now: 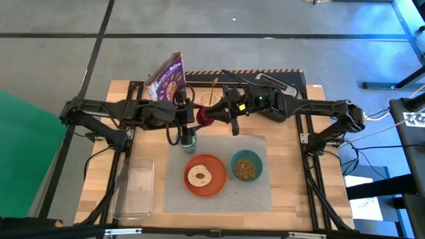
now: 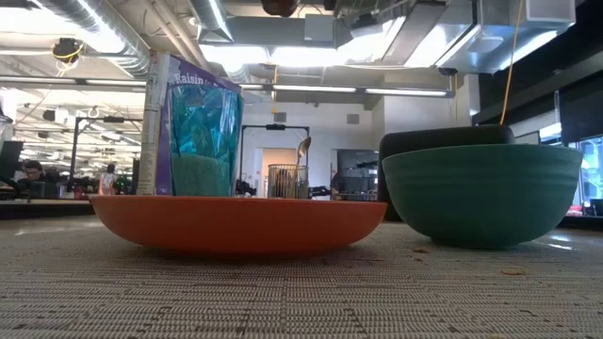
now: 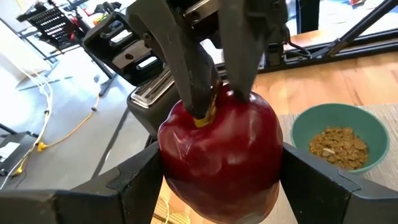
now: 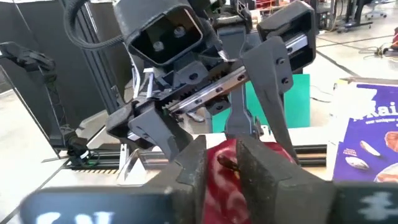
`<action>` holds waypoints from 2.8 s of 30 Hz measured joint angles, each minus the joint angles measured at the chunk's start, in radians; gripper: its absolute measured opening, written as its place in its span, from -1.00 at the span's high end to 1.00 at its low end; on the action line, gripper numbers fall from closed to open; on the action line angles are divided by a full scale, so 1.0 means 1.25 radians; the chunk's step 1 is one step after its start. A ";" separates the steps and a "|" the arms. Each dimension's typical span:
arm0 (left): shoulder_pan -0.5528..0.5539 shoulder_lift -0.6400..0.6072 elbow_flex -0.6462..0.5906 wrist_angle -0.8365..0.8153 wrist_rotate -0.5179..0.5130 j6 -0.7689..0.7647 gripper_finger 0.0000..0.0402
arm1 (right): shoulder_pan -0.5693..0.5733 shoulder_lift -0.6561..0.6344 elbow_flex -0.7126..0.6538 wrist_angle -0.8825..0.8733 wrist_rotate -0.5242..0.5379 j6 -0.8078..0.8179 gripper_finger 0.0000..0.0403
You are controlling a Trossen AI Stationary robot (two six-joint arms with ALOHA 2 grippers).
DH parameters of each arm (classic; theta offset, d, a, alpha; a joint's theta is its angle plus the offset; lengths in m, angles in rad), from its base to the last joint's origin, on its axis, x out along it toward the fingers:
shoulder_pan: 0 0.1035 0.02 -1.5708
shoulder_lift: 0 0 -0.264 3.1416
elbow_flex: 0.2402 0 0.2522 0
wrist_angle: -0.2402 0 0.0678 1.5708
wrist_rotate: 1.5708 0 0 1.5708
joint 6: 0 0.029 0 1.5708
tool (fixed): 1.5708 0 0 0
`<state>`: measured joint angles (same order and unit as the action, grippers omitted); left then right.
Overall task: Arrange a breakfast setting
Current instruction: Put the red apple on the orange plate
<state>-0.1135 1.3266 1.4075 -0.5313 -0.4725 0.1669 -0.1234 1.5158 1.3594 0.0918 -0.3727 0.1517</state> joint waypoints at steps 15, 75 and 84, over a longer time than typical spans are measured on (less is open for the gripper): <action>0.007 -0.003 0.000 0.000 0.072 0.000 -0.41 | 0.000 -0.001 0.000 -0.015 0.020 -0.018 0.98; 0.106 -0.128 0.001 -0.176 -0.091 -0.104 -0.96 | 0.221 0.209 -0.378 0.329 0.154 0.001 0.97; 0.105 -0.129 0.001 -0.176 -0.112 -0.104 -0.96 | 0.219 0.226 -0.378 0.317 0.175 0.005 0.83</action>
<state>0.0174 1.1656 1.4082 -0.7516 -0.6125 0.0369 0.1509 1.7977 0.8867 0.4885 -0.1541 0.1574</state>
